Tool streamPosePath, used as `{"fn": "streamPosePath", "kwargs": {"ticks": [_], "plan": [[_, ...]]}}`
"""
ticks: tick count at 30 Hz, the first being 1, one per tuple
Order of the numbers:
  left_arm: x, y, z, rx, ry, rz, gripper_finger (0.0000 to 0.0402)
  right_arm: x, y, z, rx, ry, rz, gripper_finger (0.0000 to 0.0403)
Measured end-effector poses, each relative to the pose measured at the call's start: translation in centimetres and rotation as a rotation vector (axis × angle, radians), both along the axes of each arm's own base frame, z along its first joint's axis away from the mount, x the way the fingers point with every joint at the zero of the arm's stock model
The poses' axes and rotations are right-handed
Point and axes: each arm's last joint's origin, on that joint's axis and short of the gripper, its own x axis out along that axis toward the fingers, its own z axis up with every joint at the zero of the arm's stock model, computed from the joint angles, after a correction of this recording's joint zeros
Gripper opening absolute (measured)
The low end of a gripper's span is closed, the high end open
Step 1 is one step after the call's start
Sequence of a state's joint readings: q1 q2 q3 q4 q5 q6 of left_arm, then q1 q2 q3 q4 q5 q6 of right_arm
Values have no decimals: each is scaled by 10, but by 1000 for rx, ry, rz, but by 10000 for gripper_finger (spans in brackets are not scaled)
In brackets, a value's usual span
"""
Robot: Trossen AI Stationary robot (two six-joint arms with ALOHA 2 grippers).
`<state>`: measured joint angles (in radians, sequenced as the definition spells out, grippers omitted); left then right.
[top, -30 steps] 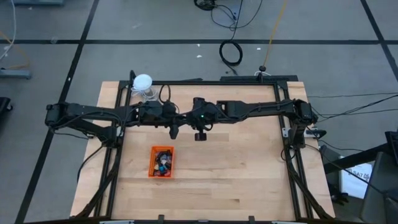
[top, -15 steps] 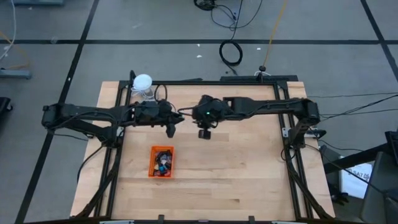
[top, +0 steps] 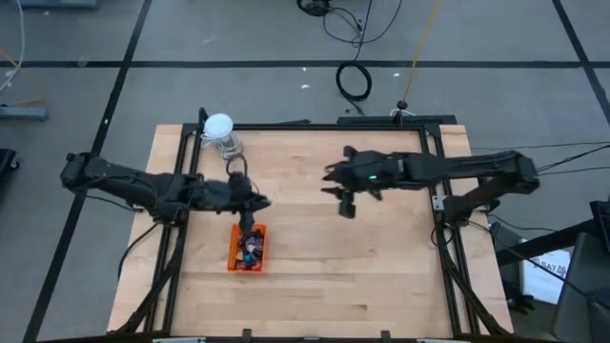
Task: Pick & Place Nail Polish
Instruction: Put the green nail color bottle into the orange bin, then return to Home Position
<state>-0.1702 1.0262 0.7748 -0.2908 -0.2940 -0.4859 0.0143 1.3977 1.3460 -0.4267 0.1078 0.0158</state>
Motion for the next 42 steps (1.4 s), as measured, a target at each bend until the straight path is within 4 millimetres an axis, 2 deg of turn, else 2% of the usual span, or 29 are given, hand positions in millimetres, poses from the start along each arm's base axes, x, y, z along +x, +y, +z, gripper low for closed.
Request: {"fn": "streamPosePath", "kwargs": {"ticks": [3, 9, 13, 16, 28, 42], "plan": [[-5, -15, -14, -47, 40, -10, 49, -23, 0, -5, 20, -103, -7, 119], [-27, -36, -66, -224, 168, 45, 49, -61, -1, -31, 54, -297, -13, 119], [-42, -49, -93, -344, 237, 22, 49, -77, 0, -44, 67, -426, 15, 117], [-49, -54, -103, -395, 258, 14, 52, -87, 0, -50, 67, -500, 17, 117], [-46, -56, -103, -371, 197, -42, 131, -102, 0, -56, 68, -539, 18, 115], [-45, -57, -101, -386, 182, -40, 140, -102, 0, -60, 68, -504, 17, 114]]}}
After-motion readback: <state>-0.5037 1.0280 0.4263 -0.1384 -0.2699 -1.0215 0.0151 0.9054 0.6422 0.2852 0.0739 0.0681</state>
